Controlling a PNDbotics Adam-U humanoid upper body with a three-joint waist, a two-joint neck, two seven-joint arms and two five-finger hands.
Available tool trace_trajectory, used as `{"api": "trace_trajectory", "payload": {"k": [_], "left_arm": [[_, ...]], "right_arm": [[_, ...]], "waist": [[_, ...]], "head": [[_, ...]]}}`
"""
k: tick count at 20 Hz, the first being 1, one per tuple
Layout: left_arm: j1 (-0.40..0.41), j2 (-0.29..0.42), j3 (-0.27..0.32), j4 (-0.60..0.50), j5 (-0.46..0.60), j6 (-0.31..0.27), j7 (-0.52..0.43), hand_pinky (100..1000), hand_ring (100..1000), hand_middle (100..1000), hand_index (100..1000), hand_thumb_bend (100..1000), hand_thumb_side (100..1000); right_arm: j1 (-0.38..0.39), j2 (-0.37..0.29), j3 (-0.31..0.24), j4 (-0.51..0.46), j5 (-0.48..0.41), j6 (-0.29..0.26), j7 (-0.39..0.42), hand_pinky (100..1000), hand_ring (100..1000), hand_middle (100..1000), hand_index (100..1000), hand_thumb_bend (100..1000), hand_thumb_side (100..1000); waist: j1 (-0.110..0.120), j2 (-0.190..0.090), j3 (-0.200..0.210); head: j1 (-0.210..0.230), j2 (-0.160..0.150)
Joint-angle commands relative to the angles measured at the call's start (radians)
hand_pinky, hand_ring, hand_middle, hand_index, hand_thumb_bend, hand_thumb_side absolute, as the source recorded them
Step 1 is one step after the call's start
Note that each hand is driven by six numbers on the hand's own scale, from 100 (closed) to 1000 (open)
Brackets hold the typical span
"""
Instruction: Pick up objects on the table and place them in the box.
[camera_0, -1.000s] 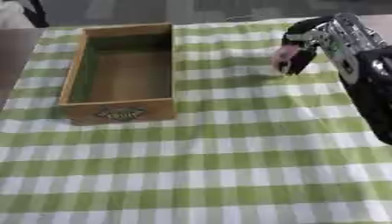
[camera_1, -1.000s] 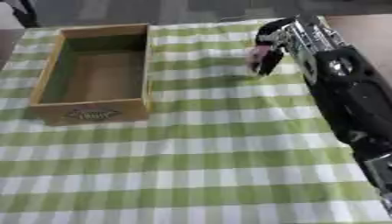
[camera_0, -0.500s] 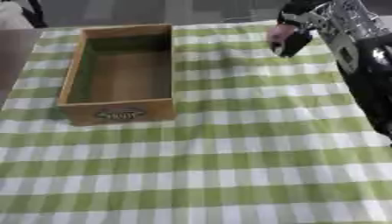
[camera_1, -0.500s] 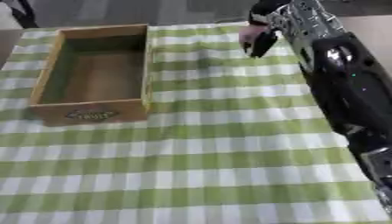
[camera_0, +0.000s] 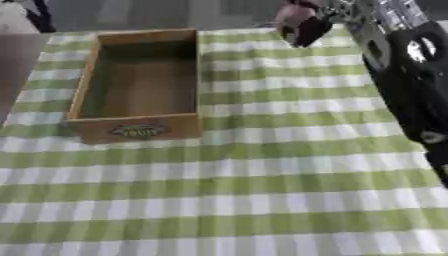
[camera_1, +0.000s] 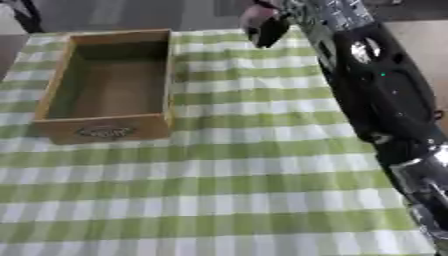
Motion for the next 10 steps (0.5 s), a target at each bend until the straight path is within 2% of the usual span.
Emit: {"api": "trace_trajectory", "payload": {"k": [1,7,8,9,10], "left_arm": [[-0.009,0.011,-0.003,-0.019,0.007,0.004,0.000,646,524,610,912,100,977],[-0.011,0.009,-0.006,-0.019,0.011,0.006,0.000,644,524,610,911,100,975],[-0.012,0.009,-0.007,-0.019,0.012,0.006,0.000,644,524,610,911,100,975],[-0.012,0.009,-0.008,-0.019,0.013,0.006,0.000,643,524,610,911,100,975],[-0.013,0.008,-0.008,-0.019,0.014,0.006,0.000,642,524,610,911,100,975]], "right_arm": [[-0.044,0.029,0.012,-0.025,0.013,0.001,-0.025,564,620,463,569,100,407],[-0.080,0.122,0.041,-0.005,0.011,-0.003,-0.051,574,622,472,584,100,406],[-0.083,0.139,0.043,0.000,0.009,-0.001,-0.054,574,621,472,584,100,597],[-0.086,0.156,0.045,0.004,0.007,0.001,-0.057,574,621,470,583,100,406],[-0.089,0.173,0.047,0.009,0.008,0.003,-0.059,576,621,471,584,100,405]], "waist": [[0.001,-0.026,0.006],[0.001,-0.029,0.017],[0.002,-0.030,0.019],[0.002,-0.030,0.021],[0.002,-0.030,0.023]], "head": [[-0.006,-0.008],[-0.013,-0.013],[-0.015,-0.014],[-0.016,-0.015],[-0.018,-0.016]]}}
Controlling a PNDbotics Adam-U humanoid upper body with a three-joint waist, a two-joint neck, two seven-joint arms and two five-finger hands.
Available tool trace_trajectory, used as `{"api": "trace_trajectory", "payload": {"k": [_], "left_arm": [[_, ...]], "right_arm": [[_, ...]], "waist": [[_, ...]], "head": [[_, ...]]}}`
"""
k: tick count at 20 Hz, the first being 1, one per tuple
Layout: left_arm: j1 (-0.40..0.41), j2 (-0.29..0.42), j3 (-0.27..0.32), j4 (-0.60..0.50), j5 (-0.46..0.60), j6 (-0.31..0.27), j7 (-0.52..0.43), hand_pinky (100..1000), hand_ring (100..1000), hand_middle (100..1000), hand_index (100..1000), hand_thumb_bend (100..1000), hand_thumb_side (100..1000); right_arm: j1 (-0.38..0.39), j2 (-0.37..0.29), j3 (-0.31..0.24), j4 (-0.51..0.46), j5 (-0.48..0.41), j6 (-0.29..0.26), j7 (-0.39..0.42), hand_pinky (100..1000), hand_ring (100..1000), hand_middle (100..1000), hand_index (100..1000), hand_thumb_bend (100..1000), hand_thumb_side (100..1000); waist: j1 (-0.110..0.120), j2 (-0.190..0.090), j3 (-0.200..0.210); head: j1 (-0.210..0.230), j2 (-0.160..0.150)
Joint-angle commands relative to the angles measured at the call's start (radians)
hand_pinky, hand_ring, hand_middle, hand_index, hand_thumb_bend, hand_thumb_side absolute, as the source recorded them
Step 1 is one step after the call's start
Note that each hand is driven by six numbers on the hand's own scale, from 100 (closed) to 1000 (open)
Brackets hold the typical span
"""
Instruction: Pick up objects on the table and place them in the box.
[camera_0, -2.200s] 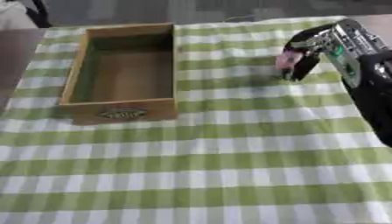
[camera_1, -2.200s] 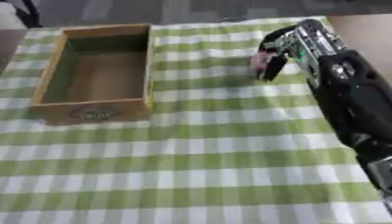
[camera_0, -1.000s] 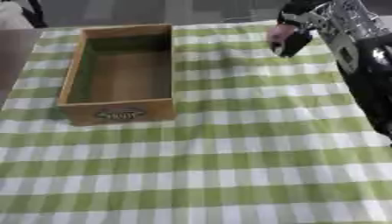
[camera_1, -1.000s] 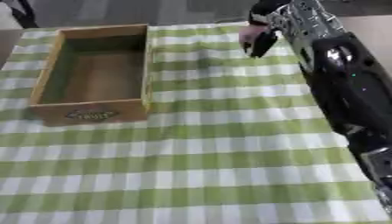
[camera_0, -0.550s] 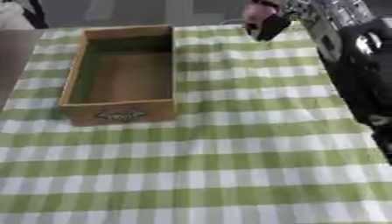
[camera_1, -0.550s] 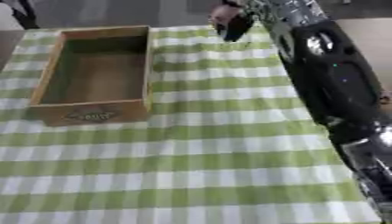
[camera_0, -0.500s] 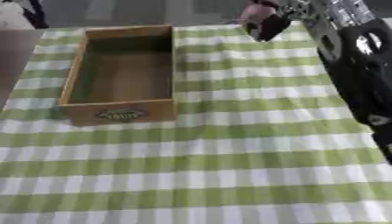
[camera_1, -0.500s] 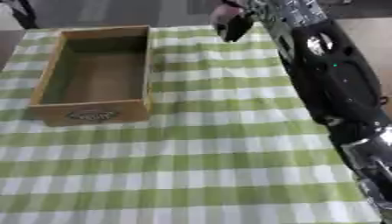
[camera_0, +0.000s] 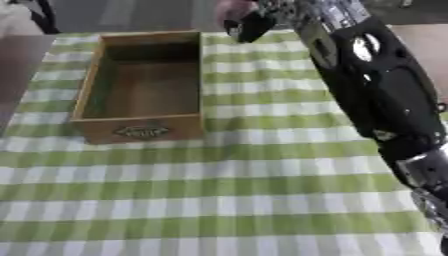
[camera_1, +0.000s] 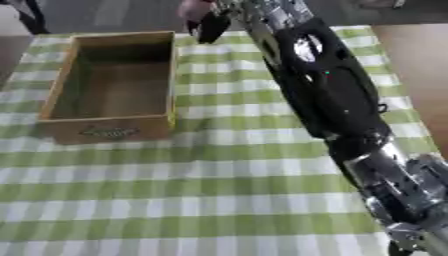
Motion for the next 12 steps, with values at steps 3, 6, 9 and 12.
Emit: {"api": "trace_trajectory", "payload": {"k": [3,6,9,12], "left_arm": [[-0.013,0.008,-0.004,-0.019,0.007,0.004,-0.002,640,523,609,910,100,976],[-0.015,0.006,-0.005,-0.019,0.008,0.005,-0.003,640,523,609,910,100,976],[-0.016,0.005,-0.005,-0.019,0.009,0.006,-0.005,639,522,609,910,100,975],[-0.018,0.003,-0.006,-0.019,0.010,0.007,-0.006,639,522,609,909,100,976]], "right_arm": [[-0.039,0.077,0.007,0.020,0.010,0.010,-0.016,578,621,469,584,100,403],[-0.040,0.123,0.008,0.041,0.020,0.015,-0.026,581,620,468,584,100,400],[-0.035,0.169,0.009,0.063,0.031,0.022,-0.042,584,620,468,584,100,394],[-0.028,0.210,0.012,0.095,0.046,0.027,-0.053,585,621,470,586,100,391]], "waist": [[0.002,-0.024,0.009],[0.001,-0.022,0.014],[0.001,-0.019,0.019],[0.000,-0.018,0.023]], "head": [[-0.012,-0.015],[-0.016,-0.017],[-0.021,-0.020],[-0.024,-0.021]]}}
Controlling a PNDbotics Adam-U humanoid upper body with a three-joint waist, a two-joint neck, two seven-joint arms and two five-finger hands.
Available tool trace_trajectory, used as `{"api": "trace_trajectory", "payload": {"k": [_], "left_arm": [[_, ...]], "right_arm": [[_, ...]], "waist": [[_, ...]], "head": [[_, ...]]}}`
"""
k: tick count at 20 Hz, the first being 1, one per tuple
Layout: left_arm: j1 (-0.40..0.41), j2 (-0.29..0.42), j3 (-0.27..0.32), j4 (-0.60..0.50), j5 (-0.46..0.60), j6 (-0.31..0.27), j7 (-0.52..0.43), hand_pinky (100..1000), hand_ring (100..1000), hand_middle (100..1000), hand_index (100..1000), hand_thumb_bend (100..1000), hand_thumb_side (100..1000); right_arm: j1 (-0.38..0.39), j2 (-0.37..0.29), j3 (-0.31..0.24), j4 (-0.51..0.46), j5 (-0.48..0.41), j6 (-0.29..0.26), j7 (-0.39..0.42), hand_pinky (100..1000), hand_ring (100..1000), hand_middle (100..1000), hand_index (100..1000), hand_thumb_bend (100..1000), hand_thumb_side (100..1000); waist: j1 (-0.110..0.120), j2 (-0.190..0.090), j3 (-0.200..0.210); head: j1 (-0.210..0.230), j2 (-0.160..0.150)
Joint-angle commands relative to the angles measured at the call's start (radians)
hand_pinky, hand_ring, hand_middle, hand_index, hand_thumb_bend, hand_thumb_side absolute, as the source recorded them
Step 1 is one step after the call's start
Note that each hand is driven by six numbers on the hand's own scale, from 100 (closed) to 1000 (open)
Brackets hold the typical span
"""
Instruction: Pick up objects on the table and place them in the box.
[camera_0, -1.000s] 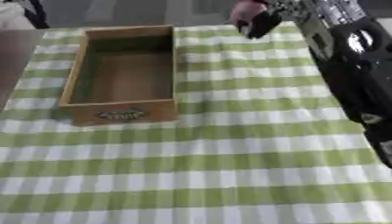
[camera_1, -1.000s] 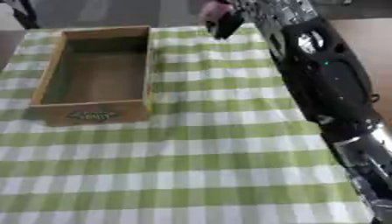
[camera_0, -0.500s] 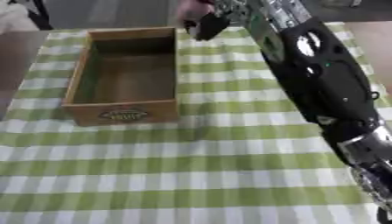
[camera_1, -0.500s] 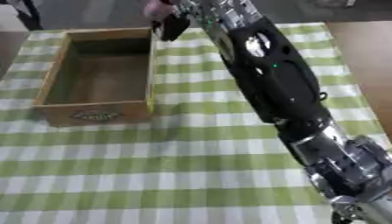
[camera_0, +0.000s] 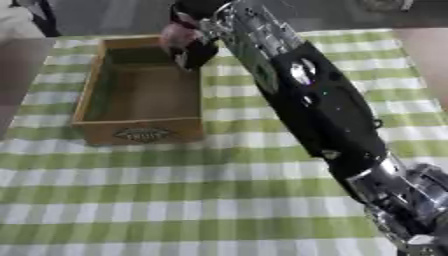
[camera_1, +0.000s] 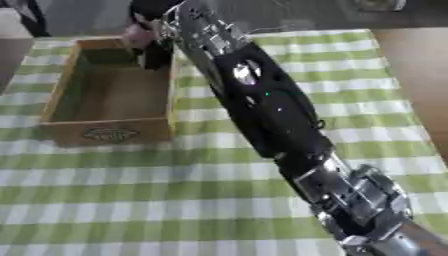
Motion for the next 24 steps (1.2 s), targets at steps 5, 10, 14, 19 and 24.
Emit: {"api": "trace_trajectory", "payload": {"k": [5,10,14,19,24], "left_arm": [[-0.010,0.008,-0.001,-0.019,0.004,0.005,-0.003,638,522,608,908,100,977],[-0.010,0.005,-0.001,-0.019,0.004,0.007,-0.004,637,522,608,908,100,971],[-0.009,0.002,-0.001,-0.019,0.003,0.008,-0.005,637,520,607,908,100,976],[-0.009,0.000,0.000,-0.019,0.002,0.010,-0.004,637,519,607,908,100,979],[-0.008,-0.001,0.001,-0.019,0.001,0.012,-0.004,637,519,607,907,100,979]], "right_arm": [[-0.015,0.076,-0.001,0.104,0.050,0.018,-0.030,587,627,481,594,100,391],[-0.007,0.118,-0.025,0.202,0.078,0.050,-0.066,605,652,528,636,100,369],[-0.003,0.140,-0.043,0.239,0.099,0.065,-0.086,657,716,612,767,100,353],[-0.002,0.154,-0.050,0.257,0.118,0.056,-0.077,721,824,755,913,100,364],[-0.005,0.154,-0.052,0.242,0.117,0.057,-0.073,742,857,834,1000,277,391]], "waist": [[0.002,-0.018,0.009],[0.002,-0.017,0.014],[0.002,-0.013,0.018],[0.003,-0.011,0.020],[0.001,-0.011,0.020]], "head": [[-0.008,-0.015],[-0.014,-0.021],[-0.016,-0.023],[-0.018,-0.023],[-0.017,-0.024]]}}
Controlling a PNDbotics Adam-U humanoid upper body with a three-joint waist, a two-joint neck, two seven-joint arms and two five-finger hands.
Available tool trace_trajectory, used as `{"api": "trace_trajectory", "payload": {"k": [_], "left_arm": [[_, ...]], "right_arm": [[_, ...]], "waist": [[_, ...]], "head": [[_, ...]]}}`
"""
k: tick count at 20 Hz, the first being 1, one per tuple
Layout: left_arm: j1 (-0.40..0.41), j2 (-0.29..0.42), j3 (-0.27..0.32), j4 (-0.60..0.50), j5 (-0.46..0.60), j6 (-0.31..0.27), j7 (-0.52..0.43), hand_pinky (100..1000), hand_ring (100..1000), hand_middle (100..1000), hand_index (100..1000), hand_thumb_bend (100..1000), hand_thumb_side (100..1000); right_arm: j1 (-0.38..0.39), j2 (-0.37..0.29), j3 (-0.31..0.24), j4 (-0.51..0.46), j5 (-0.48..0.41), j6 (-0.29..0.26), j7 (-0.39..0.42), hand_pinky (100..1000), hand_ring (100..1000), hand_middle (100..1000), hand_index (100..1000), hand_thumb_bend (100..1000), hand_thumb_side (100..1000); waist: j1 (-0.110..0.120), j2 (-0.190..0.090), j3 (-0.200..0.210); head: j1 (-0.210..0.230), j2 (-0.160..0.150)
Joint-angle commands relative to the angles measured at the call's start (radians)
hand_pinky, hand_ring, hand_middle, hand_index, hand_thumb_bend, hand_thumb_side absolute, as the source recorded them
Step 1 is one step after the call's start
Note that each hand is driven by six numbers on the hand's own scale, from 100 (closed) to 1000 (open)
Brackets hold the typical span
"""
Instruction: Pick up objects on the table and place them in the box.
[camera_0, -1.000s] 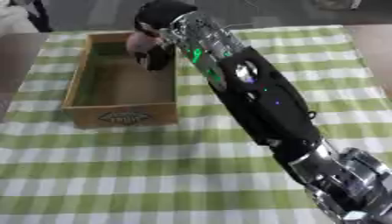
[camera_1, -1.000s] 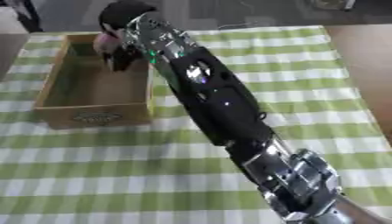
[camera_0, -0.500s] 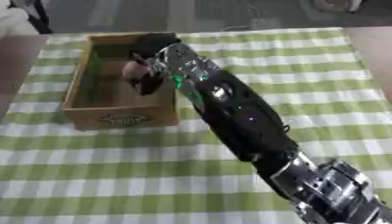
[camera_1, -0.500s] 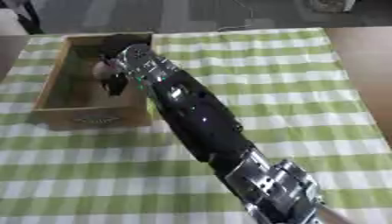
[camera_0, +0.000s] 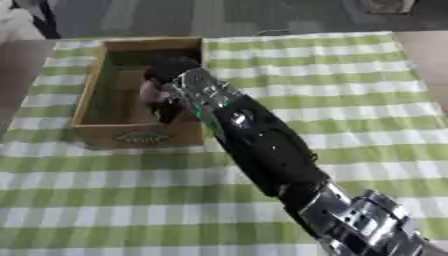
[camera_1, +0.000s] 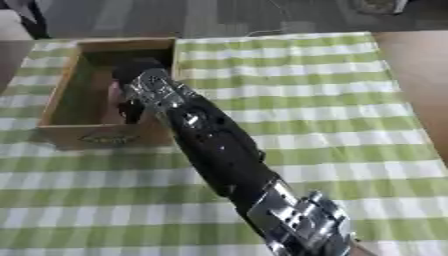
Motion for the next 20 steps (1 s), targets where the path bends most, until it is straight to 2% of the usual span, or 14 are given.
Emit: {"api": "trace_trajectory", "payload": {"k": [1,10,15,20], "left_arm": [[-0.007,0.015,0.001,-0.019,0.000,0.003,0.001,636,519,606,907,100,979],[-0.005,0.014,0.002,-0.019,-0.001,0.006,0.001,629,518,605,907,100,983],[-0.005,0.014,0.002,-0.019,-0.001,0.008,0.002,628,517,604,906,100,985],[-0.004,0.016,0.004,-0.019,-0.002,0.007,0.005,628,517,604,905,100,982]], "right_arm": [[-0.024,0.003,-0.007,-0.028,0.012,0.002,0.001,746,863,846,1000,317,393],[-0.029,-0.001,-0.014,-0.063,0.026,0.042,0.002,758,852,853,1000,419,399],[-0.033,-0.005,-0.021,-0.113,0.016,0.058,0.001,762,843,840,1000,405,422],[-0.040,-0.038,-0.025,-0.218,-0.007,0.069,-0.010,762,827,820,1000,344,492]], "waist": [[0.003,-0.017,0.002],[0.002,-0.015,0.002],[0.002,-0.013,-0.001],[0.003,-0.015,-0.004]], "head": [[-0.001,-0.008],[-0.001,-0.009],[-0.001,-0.008],[0.003,-0.003]]}}
